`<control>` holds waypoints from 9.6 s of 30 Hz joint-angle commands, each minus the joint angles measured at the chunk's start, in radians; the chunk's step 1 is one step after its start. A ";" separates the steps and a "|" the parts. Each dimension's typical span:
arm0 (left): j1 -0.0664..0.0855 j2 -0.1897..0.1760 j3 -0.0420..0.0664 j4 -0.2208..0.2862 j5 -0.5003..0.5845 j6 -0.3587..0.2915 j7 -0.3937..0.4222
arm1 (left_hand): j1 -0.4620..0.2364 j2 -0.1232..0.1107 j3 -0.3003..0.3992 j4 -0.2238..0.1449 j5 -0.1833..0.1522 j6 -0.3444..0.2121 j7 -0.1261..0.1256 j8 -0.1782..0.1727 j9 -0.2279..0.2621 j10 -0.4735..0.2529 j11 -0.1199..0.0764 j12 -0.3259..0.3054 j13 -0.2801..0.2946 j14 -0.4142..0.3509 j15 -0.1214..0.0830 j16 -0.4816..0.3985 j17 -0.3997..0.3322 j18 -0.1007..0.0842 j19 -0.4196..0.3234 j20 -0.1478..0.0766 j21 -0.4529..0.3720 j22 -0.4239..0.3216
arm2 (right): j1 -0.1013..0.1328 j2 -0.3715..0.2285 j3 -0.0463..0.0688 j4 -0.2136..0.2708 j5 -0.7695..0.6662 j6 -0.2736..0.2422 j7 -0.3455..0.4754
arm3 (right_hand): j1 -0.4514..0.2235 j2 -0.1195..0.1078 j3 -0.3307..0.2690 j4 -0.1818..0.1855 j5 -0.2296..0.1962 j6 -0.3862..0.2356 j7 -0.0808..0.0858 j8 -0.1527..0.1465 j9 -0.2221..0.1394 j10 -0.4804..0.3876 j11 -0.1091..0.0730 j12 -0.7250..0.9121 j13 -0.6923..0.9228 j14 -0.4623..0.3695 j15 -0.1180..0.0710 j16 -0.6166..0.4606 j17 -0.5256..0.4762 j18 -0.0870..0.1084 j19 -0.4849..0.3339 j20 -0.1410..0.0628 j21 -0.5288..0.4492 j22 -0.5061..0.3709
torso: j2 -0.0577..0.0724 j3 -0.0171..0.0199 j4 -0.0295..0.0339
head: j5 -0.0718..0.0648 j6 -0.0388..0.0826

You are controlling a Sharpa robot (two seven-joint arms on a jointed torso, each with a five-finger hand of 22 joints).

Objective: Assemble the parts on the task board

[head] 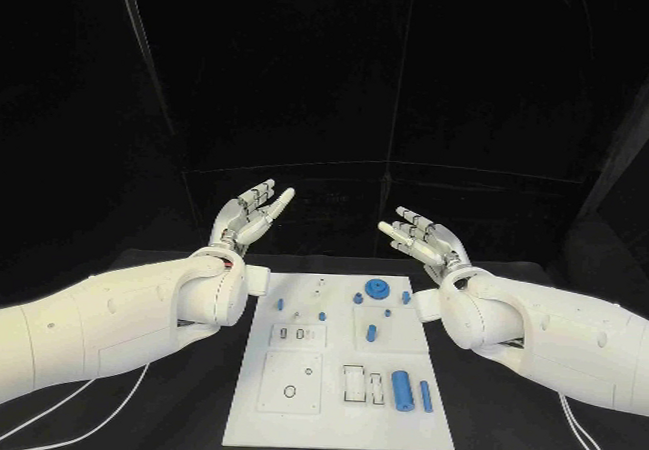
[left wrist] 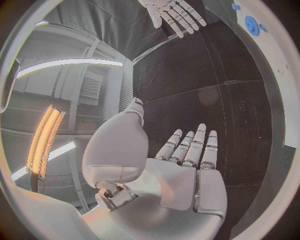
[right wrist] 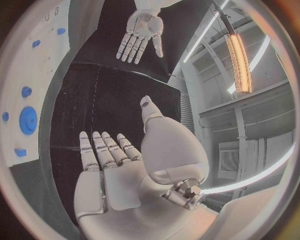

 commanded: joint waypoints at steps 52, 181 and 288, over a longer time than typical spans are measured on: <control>0.006 -0.206 0.000 0.297 0.016 0.171 0.034 | 0.189 0.108 -0.010 -0.133 -0.005 0.629 0.068 0.079 0.029 0.768 -0.021 0.093 0.032 0.680 -0.102 0.136 0.102 0.083 0.741 -0.066 0.183 0.058 | 0.116 0.076 -0.009 -0.091 -1.477 0.278 -0.493 | 0.028 -0.099 0.333 -0.292 0.045 0.778 0.020 0.030 0.037 0.847 -0.142 0.022 0.031 1.177 -0.222 0.936 0.665 0.052 0.912 -0.180 1.104 0.759 | 0.194 -0.0042 0.0207 | -0.024 0.039; 0.027 -0.219 0.000 0.308 0.016 0.224 -0.001 | 0.183 0.118 -0.017 -0.150 -0.005 0.624 0.073 0.061 0.028 0.760 -0.015 0.070 0.030 0.673 -0.096 0.109 0.107 0.082 0.745 -0.062 0.160 0.044 | 0.128 0.368 0.020 -0.353 -1.520 0.225 -0.540 | 0.023 -0.158 0.473 -0.162 -0.086 0.702 0.035 0.026 0.033 0.772 -0.123 0.023 0.028 1.134 -0.199 1.167 0.805 0.020 0.964 -0.155 1.271 0.993 | 0.221 -0.0081 0.0312 | -0.008 0.025; 0.027 -0.227 -0.001 0.287 0.016 0.233 -0.012 | 0.180 0.125 -0.018 -0.154 -0.005 0.627 0.072 0.058 0.029 0.762 -0.016 0.066 0.031 0.673 -0.096 0.102 0.109 0.083 0.747 -0.061 0.153 0.039 | 0.126 0.068 0.048 -0.158 -1.435 0.337 -0.686 | 0.146 -0.237 0.174 0.180 -0.047 0.717 0.019 0.034 0.037 0.951 -0.164 1.036 1.010 1.209 -0.227 1.435 1.306 -0.036 1.151 -0.179 1.393 1.283 | 0.215 -0.0098 0.0176 | -0.025 0.017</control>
